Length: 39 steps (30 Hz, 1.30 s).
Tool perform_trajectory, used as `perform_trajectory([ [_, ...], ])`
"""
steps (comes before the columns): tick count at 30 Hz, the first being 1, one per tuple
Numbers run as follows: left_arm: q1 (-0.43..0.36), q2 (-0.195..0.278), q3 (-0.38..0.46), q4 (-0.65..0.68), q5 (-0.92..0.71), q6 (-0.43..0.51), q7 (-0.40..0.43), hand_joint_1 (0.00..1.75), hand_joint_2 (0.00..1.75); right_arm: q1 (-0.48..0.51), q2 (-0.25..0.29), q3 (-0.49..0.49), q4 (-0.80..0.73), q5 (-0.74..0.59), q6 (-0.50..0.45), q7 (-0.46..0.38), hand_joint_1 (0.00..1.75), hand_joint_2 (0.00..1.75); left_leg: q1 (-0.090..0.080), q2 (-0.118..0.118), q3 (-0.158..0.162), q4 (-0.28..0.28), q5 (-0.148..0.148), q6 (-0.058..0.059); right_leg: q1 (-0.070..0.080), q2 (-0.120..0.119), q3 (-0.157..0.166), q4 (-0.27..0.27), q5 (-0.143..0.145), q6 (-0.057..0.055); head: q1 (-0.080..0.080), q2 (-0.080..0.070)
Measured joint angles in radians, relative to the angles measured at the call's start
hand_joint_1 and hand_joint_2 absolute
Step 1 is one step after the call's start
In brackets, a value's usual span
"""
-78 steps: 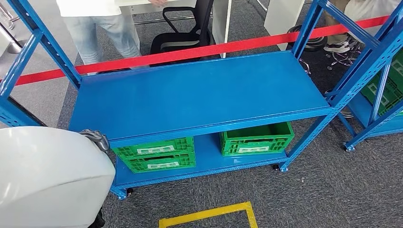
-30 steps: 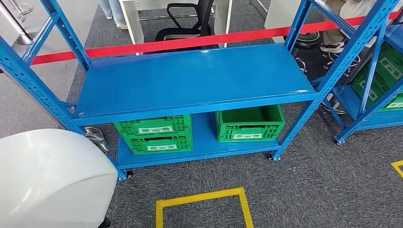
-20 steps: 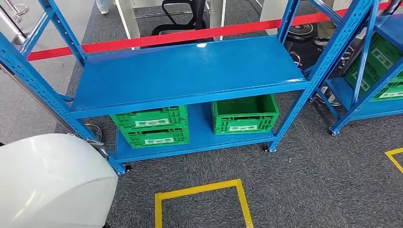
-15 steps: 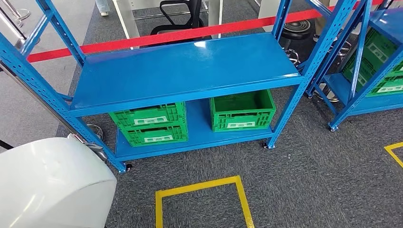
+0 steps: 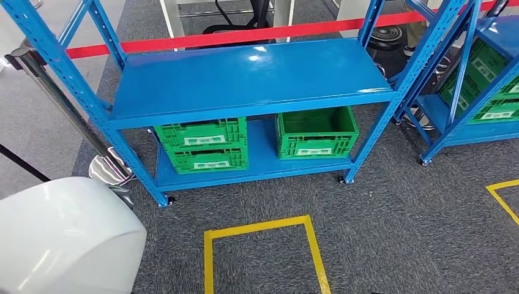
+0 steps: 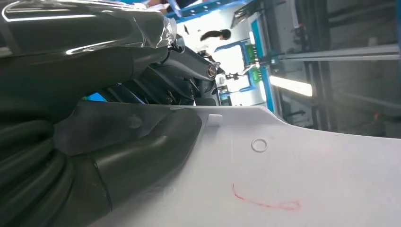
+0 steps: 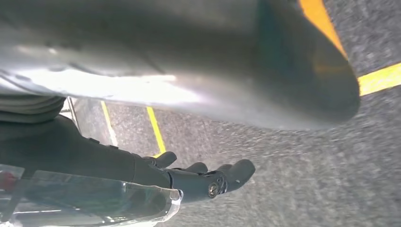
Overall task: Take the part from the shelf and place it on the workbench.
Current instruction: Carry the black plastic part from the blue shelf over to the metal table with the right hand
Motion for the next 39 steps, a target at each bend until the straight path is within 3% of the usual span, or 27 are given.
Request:
perform_trajectory([
  [1,0.002,-0.002,0.0,0.002,-0.001,0.0,0.0,1.75,1.75,0.002,-0.003,0.0,0.0,0.0,0.001,0.004,0.0,0.0,-0.002,0.001,-0.012,0.002,0.008,0.003,0.002,0.0,-0.017,0.068,-0.042,0.001,0.002,0.0],
  [2,0.003,-0.004,0.001,0.005,-0.001,0.0,0.0,1.75,1.75,0.005,-0.006,0.0,0.0,0.0,0.003,0.008,0.0,0.0,-0.004,0.002,-0.026,0.005,0.017,0.004,0.004,0.0,-0.027,0.127,-0.065,0.001,0.001,0.0],
  [3,0.004,-0.006,0.001,0.009,-0.001,-0.001,0.0,1.75,1.75,0.008,-0.009,0.0,0.0,-0.001,0.006,0.01,0.0,0.0,-0.006,0.003,-0.039,0.01,0.024,0.005,0.006,0.001,-0.023,0.158,-0.064,0.0,0.001,0.0],
  [4,0.003,-0.007,0.001,0.012,0.0,-0.001,0.0,1.75,1.75,0.011,-0.011,0.0,0.0,-0.002,0.009,0.012,0.0,0.0,-0.007,0.004,-0.052,0.016,0.03,0.004,0.009,0.001,-0.001,0.15,-0.045,-0.002,0.002,0.0],
  [6,-0.002,-0.011,0.0,0.02,0.003,-0.003,0.0,1.75,1.75,0.014,-0.016,0.0,0.0,-0.006,0.01,0.012,0.0,0.0,-0.007,0.004,-0.078,0.033,0.039,0.0,0.011,0.0,0.088,0.037,0.0,-0.01,0.002,0.0],
  [8,-0.013,-0.014,-0.002,0.03,0.007,-0.011,0.0,1.75,1.75,0.014,-0.02,0.0,0.0,-0.014,0.006,0.01,0.0,0.0,-0.009,0.005,-0.098,0.049,0.047,-0.008,0.015,0.001,0.169,-0.091,0.001,-0.015,0.001,0.0],
  [10,-0.026,-0.016,-0.003,0.041,0.009,-0.02,0.0,1.75,1.75,0.014,-0.021,-0.001,0.0,-0.026,0.003,-0.001,0.0,0.0,-0.009,0.005,-0.108,0.055,0.059,-0.017,0.02,0.002,0.189,-0.132,-0.009,-0.02,0.0,0.0],
  [12,-0.033,-0.017,-0.004,0.049,0.007,-0.026,0.0,1.75,1.75,0.016,-0.018,-0.003,0.0,-0.034,0.005,-0.015,0.0,0.0,-0.008,0.003,-0.115,0.059,0.059,-0.028,0.017,0.001,0.176,-0.133,0.004,-0.031,0.001,0.0],
  [14,-0.04,-0.017,-0.004,0.056,0.005,-0.027,0.0,1.75,1.75,0.016,-0.015,-0.006,0.001,-0.038,0.009,-0.023,0.0,0.0,-0.003,0.0,-0.133,0.105,0.002,-0.043,0.011,-0.002,0.157,-0.136,0.024,-0.043,-0.003,0.0],
  [16,-0.047,-0.017,-0.004,0.064,0.005,-0.028,0.0,1.75,1.75,0.015,-0.015,-0.008,0.0,-0.04,0.011,-0.026,0.0,0.0,0.006,-0.001,-0.162,0.218,-0.094,-0.055,0.01,-0.003,0.131,-0.135,0.046,-0.049,-0.007,0.0],
  [17,-0.048,-0.017,-0.004,0.067,0.005,-0.028,0.0,1.75,1.75,0.015,-0.015,-0.008,0.0,-0.04,0.011,-0.027,0.0,0.0,0.009,-0.001,-0.173,0.277,-0.125,-0.058,0.01,-0.004,0.117,-0.134,0.057,-0.048,-0.008,0.0],
  [18,-0.049,-0.017,-0.004,0.07,0.005,-0.028,0.0,1.75,1.75,0.016,-0.014,-0.008,0.0,-0.04,0.011,-0.027,0.0,0.0,0.012,-0.001,-0.175,0.317,-0.133,-0.06,0.01,-0.004,0.102,-0.134,0.069,-0.047,-0.008,0.0],
  [20,-0.051,-0.017,-0.004,0.074,0.005,-0.028,0.0,1.75,1.75,0.016,-0.014,-0.009,0.0,-0.04,0.011,-0.027,0.0,0.0,0.015,-0.001,-0.133,0.302,-0.086,-0.059,0.01,-0.004,0.074,-0.133,0.091,-0.043,-0.008,0.0],
  [22,-0.057,-0.018,-0.004,0.076,0.004,-0.028,0.0,1.75,1.75,0.016,-0.014,-0.009,0.0,-0.04,0.011,-0.028,0.0,0.0,0.014,-0.002,-0.032,0.167,-0.043,-0.054,0.01,-0.003,0.053,-0.133,0.113,-0.036,-0.008,0.0],
  [24,-0.064,-0.018,-0.004,0.076,0.0,-0.026,0.0,1.75,1.75,0.015,-0.013,-0.009,0.0,-0.04,0.011,-0.029,0.0,0.0,0.008,-0.003,0.055,0.032,-0.055,-0.047,0.009,-0.003,0.044,-0.135,0.133,-0.025,-0.007,0.0],
  [25,-0.065,-0.017,-0.004,0.076,-0.004,-0.023,0.0,1.75,1.75,0.015,-0.012,-0.009,0.0,-0.038,0.012,-0.03,0.0,0.0,0.004,-0.005,0.071,0.001,-0.065,-0.044,0.008,-0.003,0.042,-0.138,0.143,-0.018,-0.008,0.0],
  [27,-0.068,-0.016,-0.004,0.074,-0.009,-0.016,0.0,1.75,1.75,0.012,-0.01,-0.009,0.0,-0.029,0.01,-0.026,0.0,0.0,0.0,-0.004,0.059,-0.009,-0.051,-0.031,0.003,-0.003,0.039,-0.146,0.158,-0.004,-0.009,0.0],
  [28,-0.069,-0.017,-0.003,0.073,-0.011,-0.016,0.0,1.75,1.75,0.009,-0.008,-0.009,0.0,-0.023,0.007,-0.022,0.0,0.0,0.001,-0.002,0.048,-0.012,-0.038,-0.021,0.002,-0.002,0.033,-0.138,0.144,0.0,-0.008,0.0],
  [29,-0.071,-0.017,-0.003,0.073,-0.014,-0.018,0.0,1.75,1.75,0.006,-0.006,-0.008,0.0,-0.019,0.003,-0.019,0.0,0.0,0.002,0.001,0.035,-0.014,-0.023,-0.012,0.001,-0.002,0.023,-0.114,0.11,0.003,-0.006,0.0],
  [31,-0.072,-0.021,-0.001,0.073,-0.019,-0.034,0.0,1.75,1.75,-0.005,-0.007,-0.008,0.0,-0.018,-0.002,-0.025,0.0,0.0,0.001,0.004,0.005,-0.014,0.004,0.0,0.002,-0.001,-0.005,-0.003,0.0,0.005,-0.003,0.0],
  [32,-0.072,-0.024,-0.001,0.074,-0.021,-0.043,0.0,1.75,1.75,-0.01,-0.01,-0.008,0.0,-0.022,-0.004,-0.033,0.0,0.0,-0.001,0.005,-0.01,-0.012,0.018,0.002,0.003,-0.001,-0.017,0.067,-0.04,0.007,-0.002,0.0],
  [33,-0.072,-0.026,0.0,0.074,-0.022,-0.05,0.0,1.75,1.75,-0.015,-0.012,-0.008,0.0,-0.027,-0.006,-0.044,0.0,0.0,-0.002,0.007,-0.027,-0.008,0.031,0.002,0.005,-0.001,-0.021,0.126,-0.056,0.008,-0.002,0.0],
  [34,-0.074,-0.027,0.0,0.074,-0.021,-0.054,0.0,1.75,1.75,-0.019,-0.014,-0.008,0.0,-0.032,-0.01,-0.052,0.0,0.0,-0.003,0.008,-0.046,-0.003,0.043,0.002,0.005,-0.001,-0.015,0.161,-0.046,0.008,-0.002,0.0],
  [35,-0.077,-0.028,0.0,0.074,-0.018,-0.055,0.0,1.75,1.75,-0.022,-0.015,-0.008,0.0,-0.036,-0.016,-0.058,0.0,0.0,-0.004,0.008,-0.065,0.004,0.054,0.001,0.006,-0.001,0.009,0.159,-0.016,0.007,-0.002,0.0],
  [36,-0.082,-0.028,0.0,0.074,-0.014,-0.054,0.0,1.75,1.75,-0.024,-0.016,-0.008,0.0,-0.039,-0.023,-0.062,0.0,0.0,-0.004,0.008,-0.086,0.013,0.063,-0.001,0.006,-0.001,0.049,0.123,0.013,0.004,-0.002,0.0],
  [37,-0.088,-0.029,0.0,0.074,-0.01,-0.054,0.0,1.75,1.75,-0.026,-0.017,-0.008,0.0,-0.042,-0.03,-0.064,0.0,0.0,-0.004,0.007,-0.105,0.024,0.071,-0.004,0.007,0.0,0.103,0.056,0.022,0.002,-0.002,0.0],
  [39,-0.1,-0.03,0.001,0.075,-0.005,-0.052,0.0,1.75,1.75,-0.029,-0.017,-0.008,0.0,-0.046,-0.039,-0.067,0.0,0.0,-0.007,0.007,-0.13,0.043,0.086,-0.014,0.01,0.001,0.202,-0.091,-0.01,-0.005,-0.002,0.0],
])
